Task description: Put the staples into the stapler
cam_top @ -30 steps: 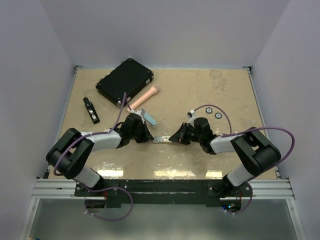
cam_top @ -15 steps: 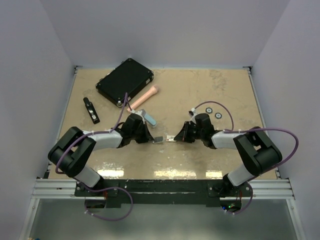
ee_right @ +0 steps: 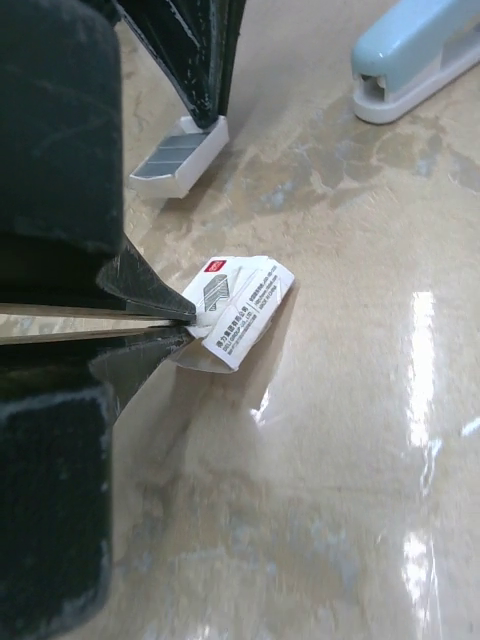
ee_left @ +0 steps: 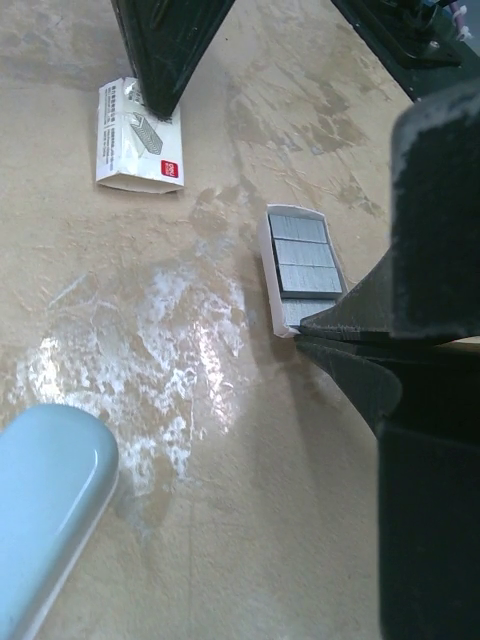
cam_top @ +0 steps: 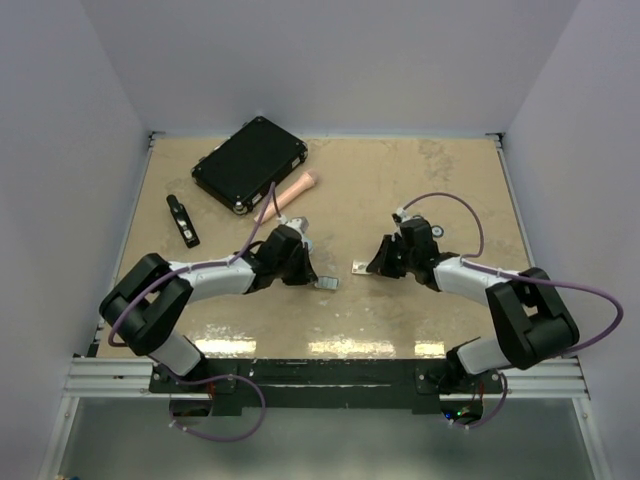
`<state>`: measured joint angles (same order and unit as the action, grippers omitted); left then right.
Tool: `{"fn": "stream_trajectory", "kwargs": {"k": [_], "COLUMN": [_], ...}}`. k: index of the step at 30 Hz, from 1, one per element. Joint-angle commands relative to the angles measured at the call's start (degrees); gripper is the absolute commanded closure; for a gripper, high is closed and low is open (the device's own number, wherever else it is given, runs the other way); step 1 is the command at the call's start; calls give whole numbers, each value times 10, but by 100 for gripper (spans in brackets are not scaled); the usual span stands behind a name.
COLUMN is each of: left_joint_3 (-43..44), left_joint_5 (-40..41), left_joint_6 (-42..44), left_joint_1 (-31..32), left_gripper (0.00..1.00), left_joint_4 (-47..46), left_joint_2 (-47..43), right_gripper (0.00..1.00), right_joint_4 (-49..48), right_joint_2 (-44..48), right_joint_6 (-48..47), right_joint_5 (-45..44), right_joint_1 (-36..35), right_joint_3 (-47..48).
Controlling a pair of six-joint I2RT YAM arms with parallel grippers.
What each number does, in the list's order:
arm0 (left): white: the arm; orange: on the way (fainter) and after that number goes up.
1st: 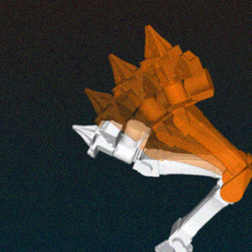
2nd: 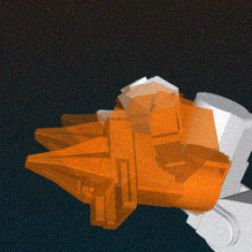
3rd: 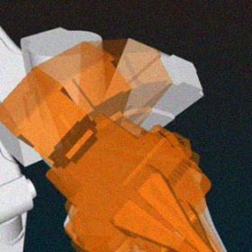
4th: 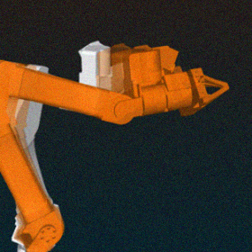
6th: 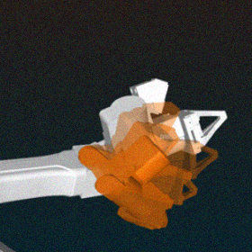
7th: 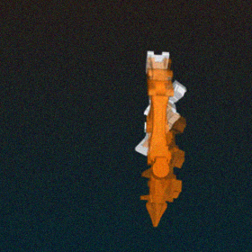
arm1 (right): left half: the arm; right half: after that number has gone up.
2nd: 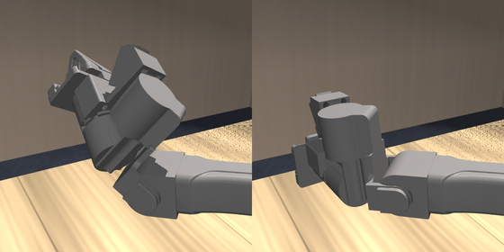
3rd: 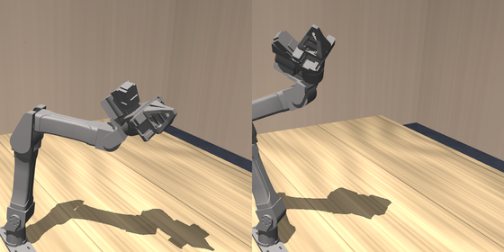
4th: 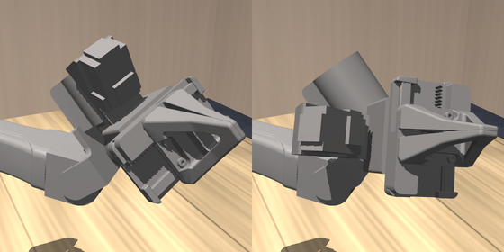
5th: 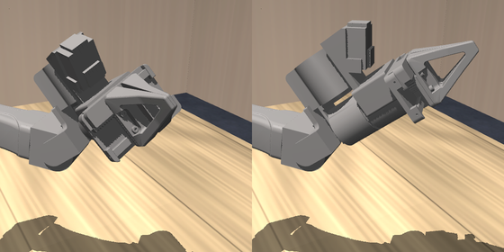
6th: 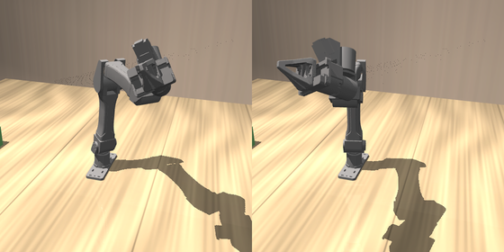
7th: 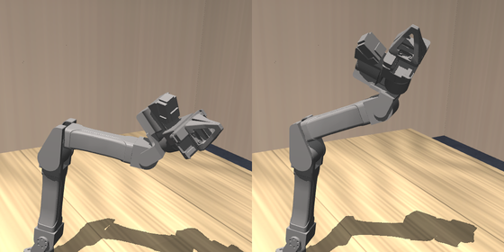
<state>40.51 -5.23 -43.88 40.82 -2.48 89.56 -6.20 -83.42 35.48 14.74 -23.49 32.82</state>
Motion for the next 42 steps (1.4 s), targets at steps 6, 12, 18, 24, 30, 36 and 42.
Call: {"fn": "stream_trajectory", "kwargs": {"k": [6,12,18,24,30,36,42], "left_joint_3": [48,48,55,60,92,170,263], "left_joint_5": [9,16,48,105,163,202,261], "left_joint_6": [6,5,12,16,11,16,21], "left_joint_1": [25,24,23,-7,-44,-55,-67], "left_gripper": [89,75,54,25,11,7,9], "left_joint_4": [4,12,55,107,150,169,221], "left_joint_2": [32,26,-22,-90,-90,-13,83], "right_gripper": [75,58,38,22,19,13,12], "right_joint_4": [74,109,168,193,197,206,201], "right_joint_2": [31,56,112,151,168,163,171], "right_joint_6": [-35,-44,-76,-108,-134,-162,-168], "right_joint_5": [-73,-96,-134,-145,-139,-146,-141], "right_joint_1": [12,13,12,12,6,-26,-41], "right_joint_3": [29,40,84,119,132,142,134]}}
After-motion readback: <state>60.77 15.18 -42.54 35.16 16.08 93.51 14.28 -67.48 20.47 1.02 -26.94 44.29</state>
